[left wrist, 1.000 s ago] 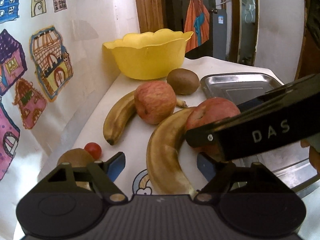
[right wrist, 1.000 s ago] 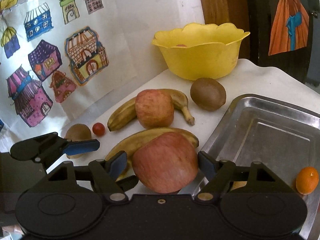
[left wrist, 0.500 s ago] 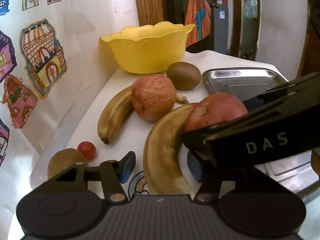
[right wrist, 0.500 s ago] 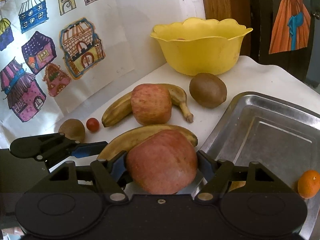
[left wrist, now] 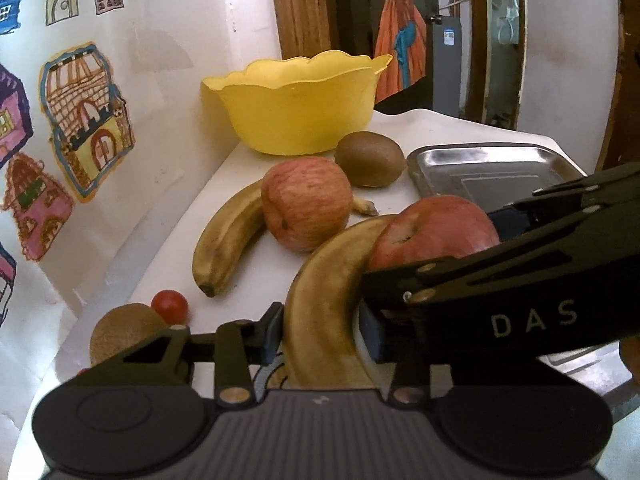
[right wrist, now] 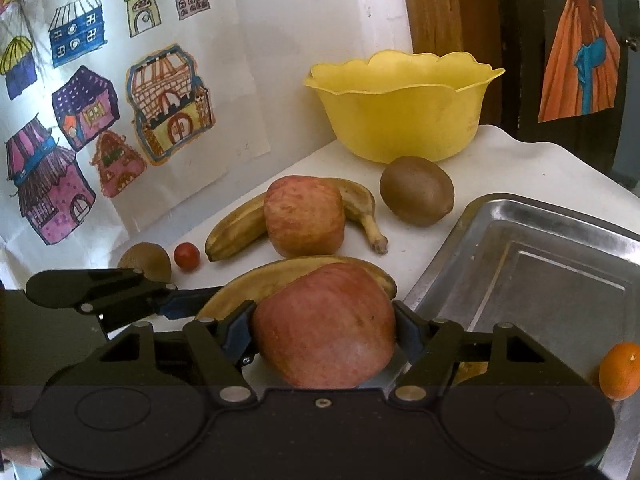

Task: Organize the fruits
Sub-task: 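Grasp the yellow banana with the left tool while the right tool grasps the red apple, then carry the banana and apple onto the steel tray and open both tools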

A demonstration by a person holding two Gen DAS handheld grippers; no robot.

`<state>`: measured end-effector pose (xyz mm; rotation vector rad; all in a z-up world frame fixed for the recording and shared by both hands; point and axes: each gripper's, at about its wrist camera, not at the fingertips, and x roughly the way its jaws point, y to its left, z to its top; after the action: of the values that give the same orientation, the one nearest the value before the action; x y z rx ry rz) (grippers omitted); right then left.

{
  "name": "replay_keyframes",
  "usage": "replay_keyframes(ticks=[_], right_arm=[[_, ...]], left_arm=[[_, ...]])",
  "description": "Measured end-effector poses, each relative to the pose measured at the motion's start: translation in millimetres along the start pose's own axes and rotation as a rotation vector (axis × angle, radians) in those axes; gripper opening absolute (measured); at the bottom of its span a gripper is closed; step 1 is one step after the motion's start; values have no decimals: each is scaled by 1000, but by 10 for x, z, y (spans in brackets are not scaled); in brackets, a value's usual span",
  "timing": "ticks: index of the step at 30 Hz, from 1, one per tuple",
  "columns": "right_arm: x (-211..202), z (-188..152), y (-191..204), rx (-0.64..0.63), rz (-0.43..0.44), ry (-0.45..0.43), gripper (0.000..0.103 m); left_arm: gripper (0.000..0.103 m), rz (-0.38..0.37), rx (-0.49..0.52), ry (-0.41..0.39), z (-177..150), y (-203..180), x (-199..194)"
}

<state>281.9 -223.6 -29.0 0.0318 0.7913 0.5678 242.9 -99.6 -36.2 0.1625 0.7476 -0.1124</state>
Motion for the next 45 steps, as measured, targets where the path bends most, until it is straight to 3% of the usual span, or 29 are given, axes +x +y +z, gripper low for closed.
replay_keyframes(ticks=[24,36,45], right_arm=[[-450,-165,-20,72,8,-82,72],[-766,-266,-22,99,-38,-127,72],[-1122,-366,-208,152,-144,-169,72]], left_arm=[[39,-29,-145,5,-100,109,-199],[39,-58,-166,-49,-63,43,-455],[39,-112,-142,-83,99,-196,-503]])
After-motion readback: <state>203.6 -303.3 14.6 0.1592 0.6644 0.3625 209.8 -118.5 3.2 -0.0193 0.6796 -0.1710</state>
